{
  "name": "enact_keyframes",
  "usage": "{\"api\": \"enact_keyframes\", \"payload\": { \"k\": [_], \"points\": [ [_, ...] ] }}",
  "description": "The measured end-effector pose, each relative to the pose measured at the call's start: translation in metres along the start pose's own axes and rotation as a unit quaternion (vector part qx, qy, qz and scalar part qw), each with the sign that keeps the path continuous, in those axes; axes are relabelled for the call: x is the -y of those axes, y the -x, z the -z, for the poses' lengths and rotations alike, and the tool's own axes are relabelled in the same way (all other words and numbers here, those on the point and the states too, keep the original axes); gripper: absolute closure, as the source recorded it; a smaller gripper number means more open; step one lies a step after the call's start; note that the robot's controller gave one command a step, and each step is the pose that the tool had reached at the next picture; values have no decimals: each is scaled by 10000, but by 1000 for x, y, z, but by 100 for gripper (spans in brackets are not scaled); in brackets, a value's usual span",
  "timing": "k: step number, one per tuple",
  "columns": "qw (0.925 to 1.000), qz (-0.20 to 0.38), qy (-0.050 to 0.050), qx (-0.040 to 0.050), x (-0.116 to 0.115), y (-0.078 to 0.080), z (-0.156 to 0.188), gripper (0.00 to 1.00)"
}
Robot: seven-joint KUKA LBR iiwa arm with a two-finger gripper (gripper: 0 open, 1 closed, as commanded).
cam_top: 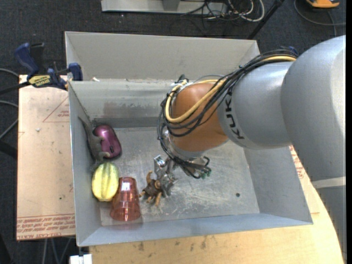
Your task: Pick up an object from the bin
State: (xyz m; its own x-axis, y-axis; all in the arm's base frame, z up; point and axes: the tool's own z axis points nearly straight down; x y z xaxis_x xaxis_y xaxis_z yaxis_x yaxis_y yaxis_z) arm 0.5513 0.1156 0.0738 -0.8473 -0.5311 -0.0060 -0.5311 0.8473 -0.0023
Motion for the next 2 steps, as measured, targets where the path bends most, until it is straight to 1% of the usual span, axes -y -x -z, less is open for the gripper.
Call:
{"api": "enact_keyframes", "payload": {
  "k": [1,2],
  "points": [
    [10000,-2,1,1,0,0,0,100],
    [10000,9,8,-2,-4,6,151,100]
  ]
}}
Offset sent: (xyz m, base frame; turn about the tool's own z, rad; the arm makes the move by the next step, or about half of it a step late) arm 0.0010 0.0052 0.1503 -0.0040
